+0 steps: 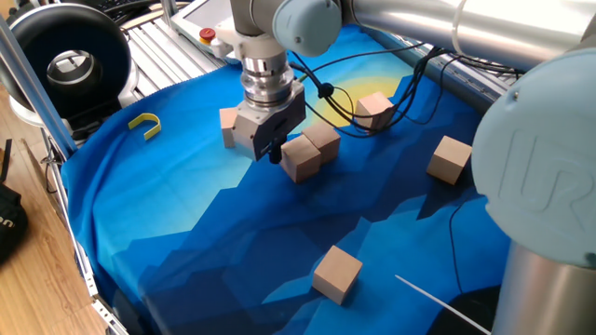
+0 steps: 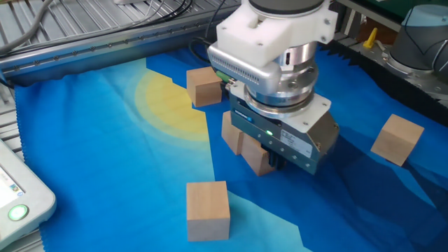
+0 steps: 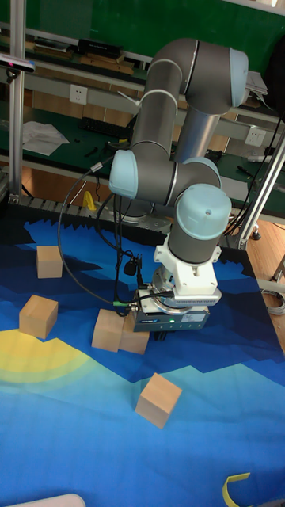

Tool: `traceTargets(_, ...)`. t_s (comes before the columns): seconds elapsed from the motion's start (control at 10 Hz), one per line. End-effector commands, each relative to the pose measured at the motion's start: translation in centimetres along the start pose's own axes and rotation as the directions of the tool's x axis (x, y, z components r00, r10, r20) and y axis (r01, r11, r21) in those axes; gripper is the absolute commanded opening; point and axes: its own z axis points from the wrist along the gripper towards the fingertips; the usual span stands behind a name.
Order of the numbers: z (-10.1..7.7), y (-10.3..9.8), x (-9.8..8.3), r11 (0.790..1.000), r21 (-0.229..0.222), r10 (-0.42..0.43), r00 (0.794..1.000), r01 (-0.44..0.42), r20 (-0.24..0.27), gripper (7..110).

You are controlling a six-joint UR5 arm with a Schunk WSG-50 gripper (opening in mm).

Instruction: Stack the blocks into a pyramid shape

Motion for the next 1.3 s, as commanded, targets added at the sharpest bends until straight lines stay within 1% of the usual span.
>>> traceTargets(0.0, 0.4, 1.0, 1.8, 1.0, -0.008, -0.005, 0.999, 0.004, -0.046, 7)
traceTargets(0.1, 0.6, 1.1, 2.9, 1.0, -0.005, -0.008, 0.997, 0.007, -0.071, 7)
traceTargets(0.2, 0.8, 0.6, 4.0, 1.0, 0.012, -0.016, 0.995, 0.017, -0.094, 7)
traceTargets(0.4, 0.8, -0.6, 5.4, 0.998, 0.041, -0.051, 0.992, 0.056, -0.116, 7)
traceTargets(0.5, 0.7, -0.5, 6.0, 0.997, 0.036, -0.064, 0.99, 0.069, -0.128, 7)
traceTargets(0.7, 0.9, 0.3, 6.2, 0.997, 0.015, -0.074, 0.989, 0.077, -0.128, 7)
traceTargets(0.9, 1.1, 0.2, 6.1, 0.996, 0.025, -0.08, 0.99, 0.084, -0.118, 7)
traceTargets(1.0, 1.1, 0.1, 6.0, 0.997, 0.033, -0.069, 0.991, 0.074, -0.116, 7)
traceTargets(1.1, 1.2, 1.8, 5.5, 0.999, -0.028, -0.042, 0.995, 0.04, -0.087, 7)
traceTargets(1.2, 1.2, 1.3, 5.0, 0.999, -0.009, -0.04, 0.997, 0.04, -0.069, 7)
